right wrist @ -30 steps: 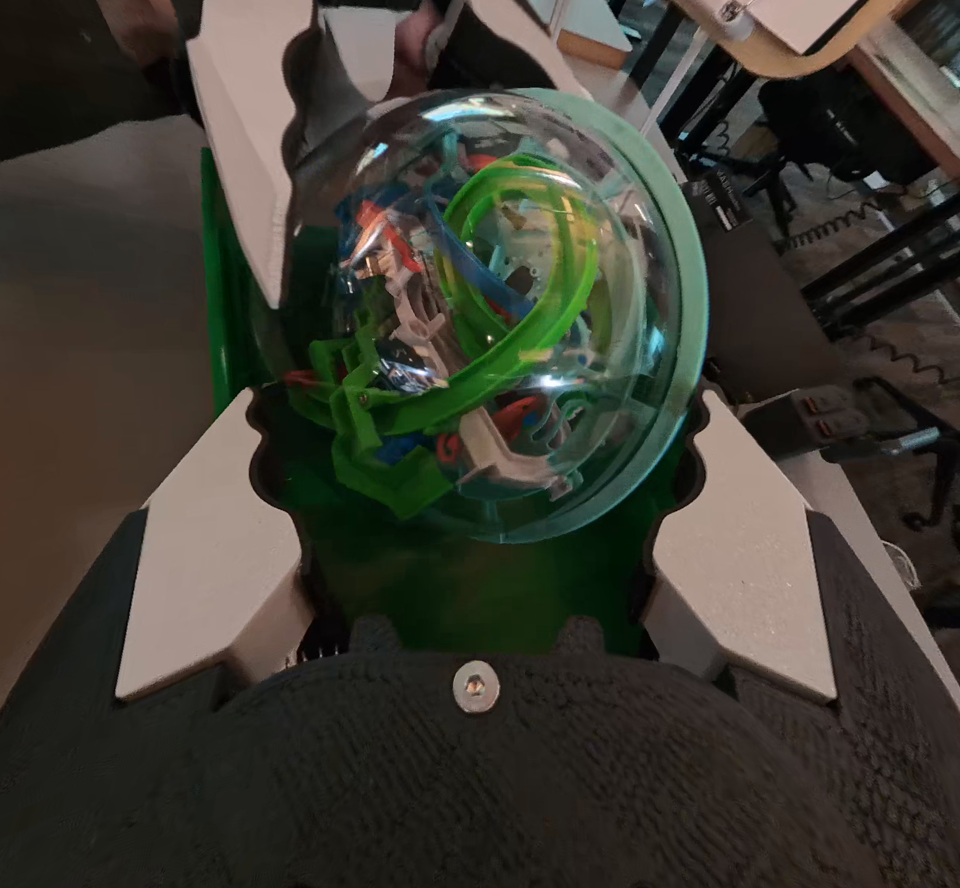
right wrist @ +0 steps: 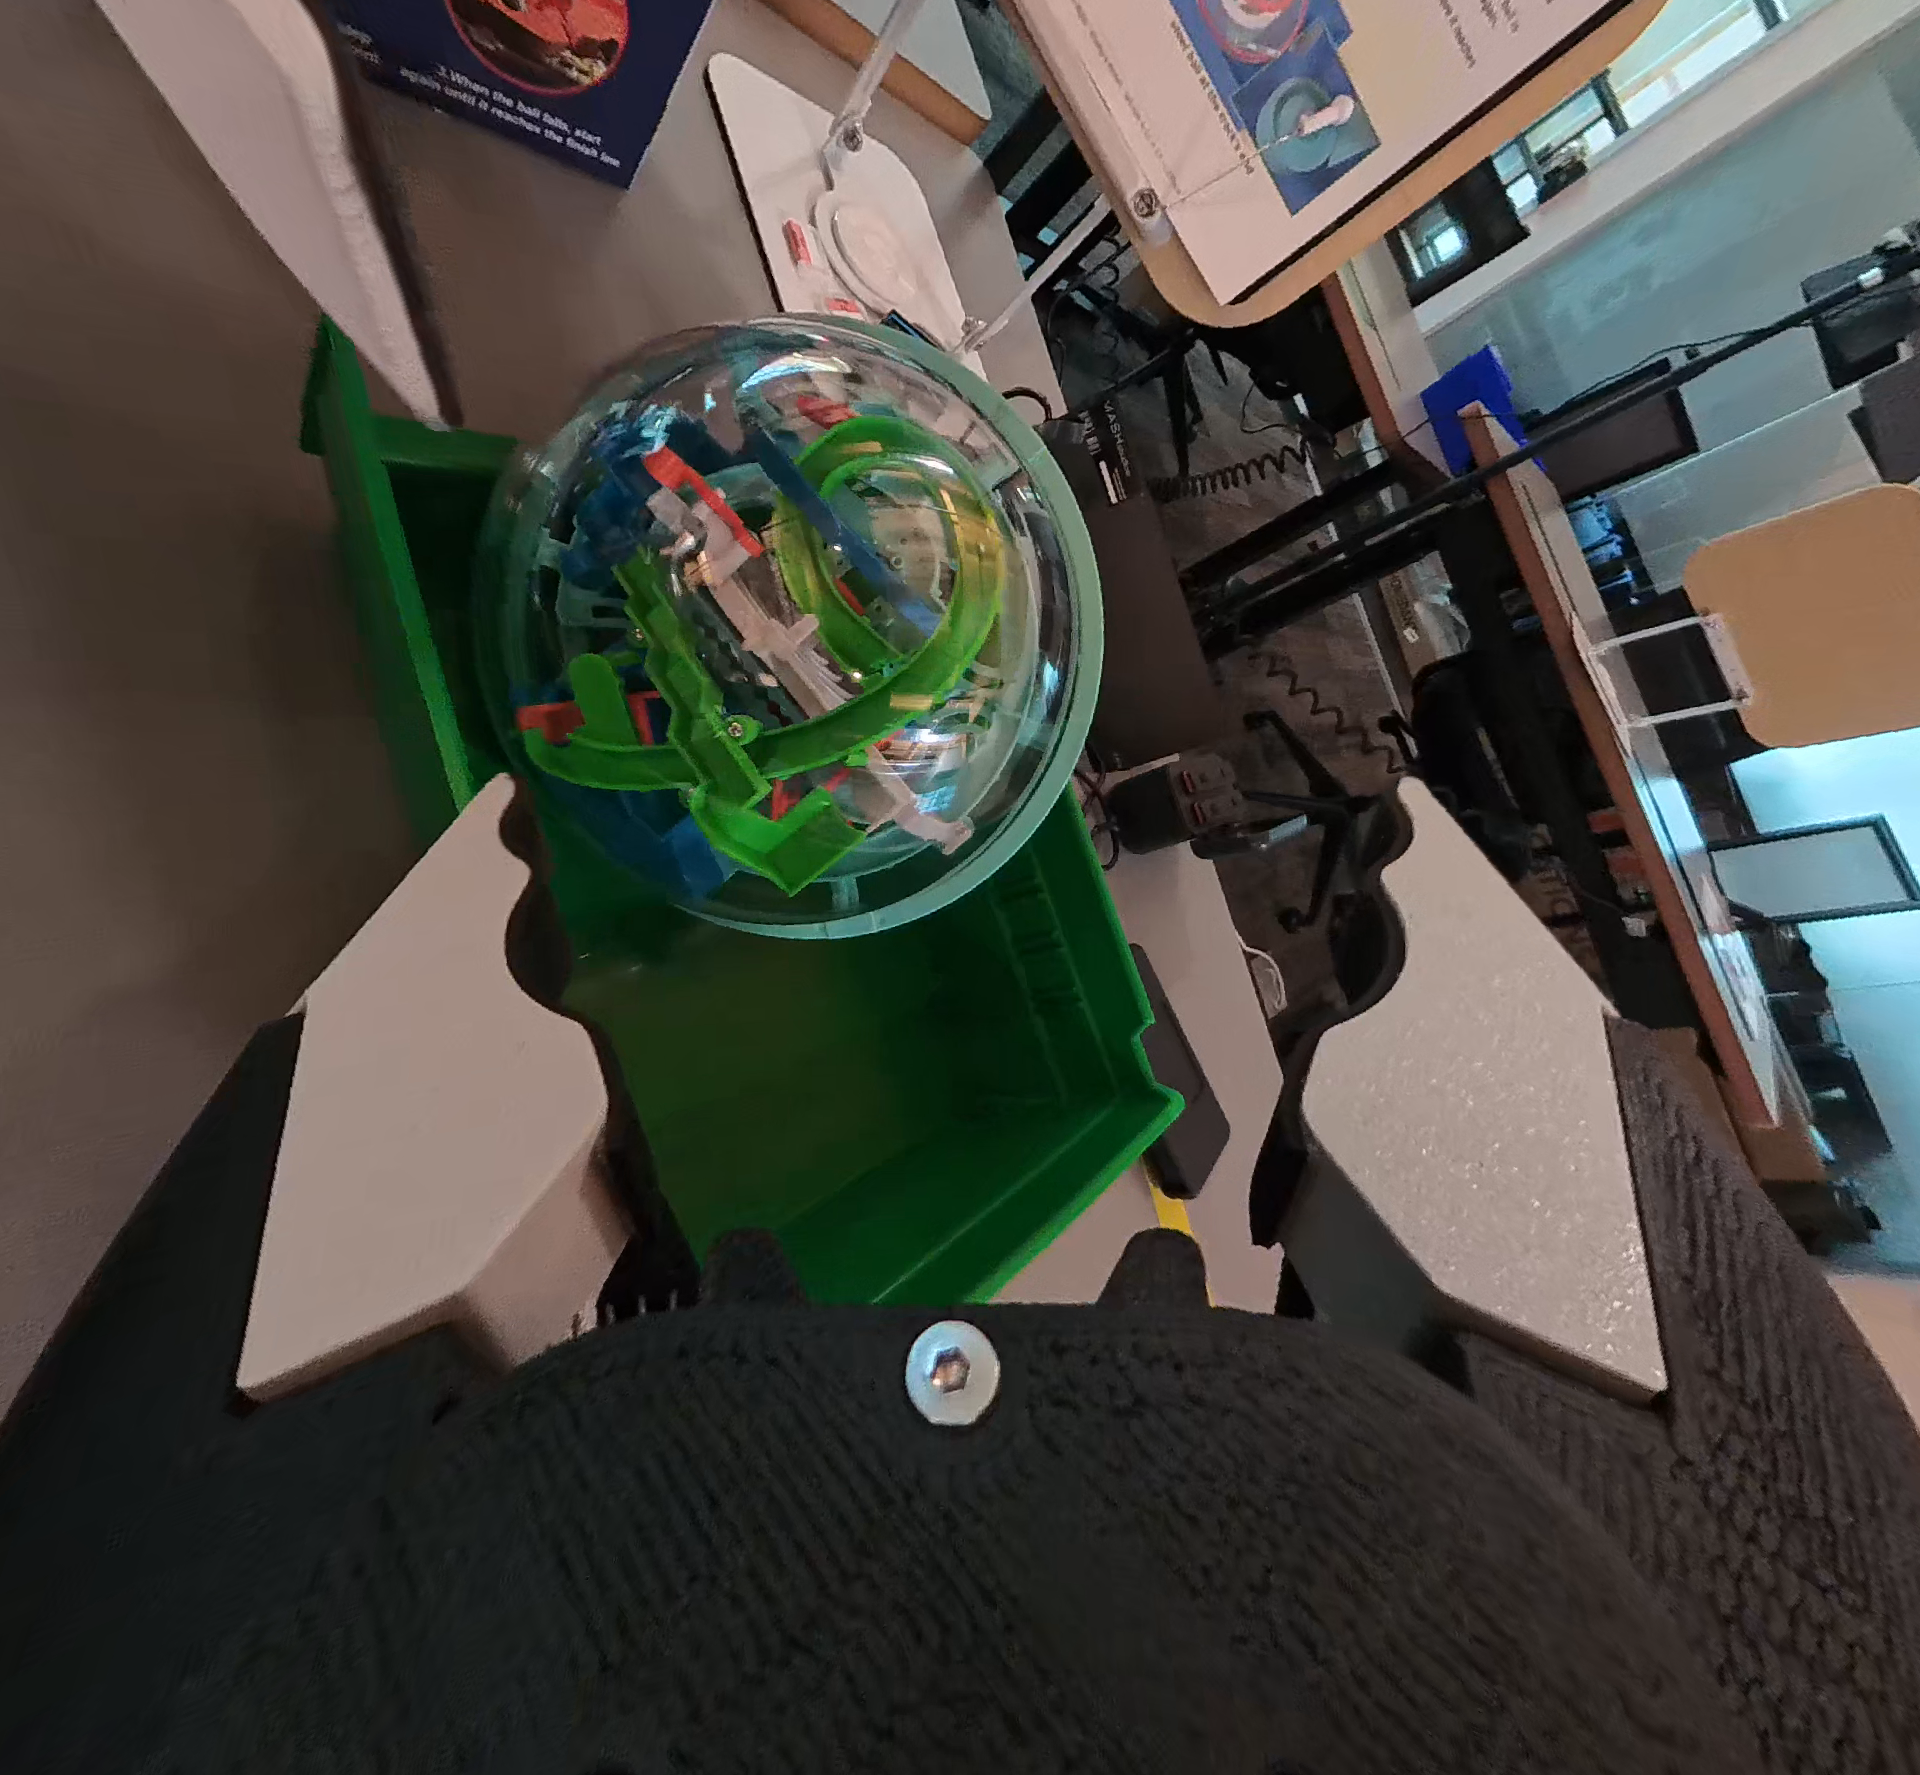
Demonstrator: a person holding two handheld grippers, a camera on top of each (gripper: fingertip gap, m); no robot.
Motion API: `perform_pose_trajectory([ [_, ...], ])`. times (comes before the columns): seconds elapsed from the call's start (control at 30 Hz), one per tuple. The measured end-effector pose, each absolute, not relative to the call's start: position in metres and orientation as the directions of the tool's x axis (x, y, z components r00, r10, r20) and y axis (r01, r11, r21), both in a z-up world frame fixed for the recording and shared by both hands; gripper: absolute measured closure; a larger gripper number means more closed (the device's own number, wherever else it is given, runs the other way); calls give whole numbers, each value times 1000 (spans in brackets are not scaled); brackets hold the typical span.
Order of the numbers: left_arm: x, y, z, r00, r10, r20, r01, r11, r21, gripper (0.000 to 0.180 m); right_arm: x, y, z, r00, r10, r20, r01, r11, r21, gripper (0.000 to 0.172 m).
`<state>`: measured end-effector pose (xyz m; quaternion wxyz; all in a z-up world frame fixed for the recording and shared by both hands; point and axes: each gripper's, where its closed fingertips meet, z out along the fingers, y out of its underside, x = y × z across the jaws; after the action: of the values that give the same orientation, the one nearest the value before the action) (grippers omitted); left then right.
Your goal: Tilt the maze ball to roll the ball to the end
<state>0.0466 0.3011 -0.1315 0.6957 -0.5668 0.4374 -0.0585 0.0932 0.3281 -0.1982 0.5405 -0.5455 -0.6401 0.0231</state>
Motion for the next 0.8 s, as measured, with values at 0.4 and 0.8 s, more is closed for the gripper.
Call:
perform_pose_trajectory([
  [0.4, -9, 348, -204, 732, -572, -370, -491, -65, -869, 22, 82, 334, -207, 176, 779, 602, 614, 391, -686, 33],
  [0.8, 11, 359, -246, 688, -720, 92, -184, -296, -937, 23, 82, 340, -256, 166, 957, 238, 611, 90, -786, 30],
])
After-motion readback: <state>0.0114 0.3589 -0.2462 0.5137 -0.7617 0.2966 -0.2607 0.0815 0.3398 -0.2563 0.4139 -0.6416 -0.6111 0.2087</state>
